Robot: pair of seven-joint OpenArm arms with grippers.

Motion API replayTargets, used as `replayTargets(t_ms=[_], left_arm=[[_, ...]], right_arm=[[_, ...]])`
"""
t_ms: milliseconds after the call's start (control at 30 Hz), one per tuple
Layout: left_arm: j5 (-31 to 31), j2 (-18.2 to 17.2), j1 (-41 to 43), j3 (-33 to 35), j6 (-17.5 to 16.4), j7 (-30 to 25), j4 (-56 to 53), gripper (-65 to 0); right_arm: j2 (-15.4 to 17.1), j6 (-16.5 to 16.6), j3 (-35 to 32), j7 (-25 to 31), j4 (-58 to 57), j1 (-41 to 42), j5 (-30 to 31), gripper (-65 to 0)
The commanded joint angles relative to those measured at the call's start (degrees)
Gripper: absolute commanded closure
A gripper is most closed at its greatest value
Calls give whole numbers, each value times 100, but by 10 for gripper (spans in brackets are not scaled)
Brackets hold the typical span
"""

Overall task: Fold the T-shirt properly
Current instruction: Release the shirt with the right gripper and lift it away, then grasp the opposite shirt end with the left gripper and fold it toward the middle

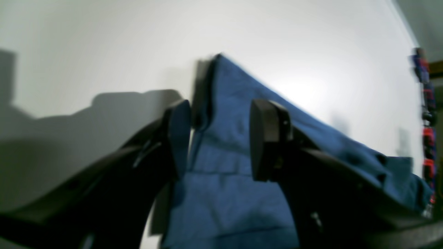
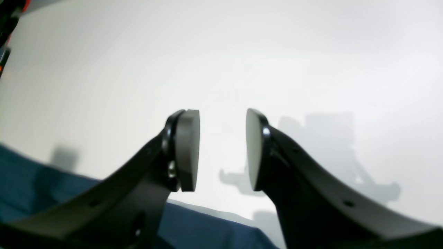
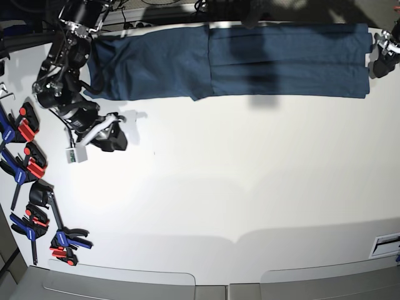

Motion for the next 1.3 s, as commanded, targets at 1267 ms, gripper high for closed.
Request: replayTargets(t_ms=[1267], left_arm=[[1084,581,223,1023,-54,-1193,81,-102]], right_arm=[[144,2,1464,214,94,105,144,-206]])
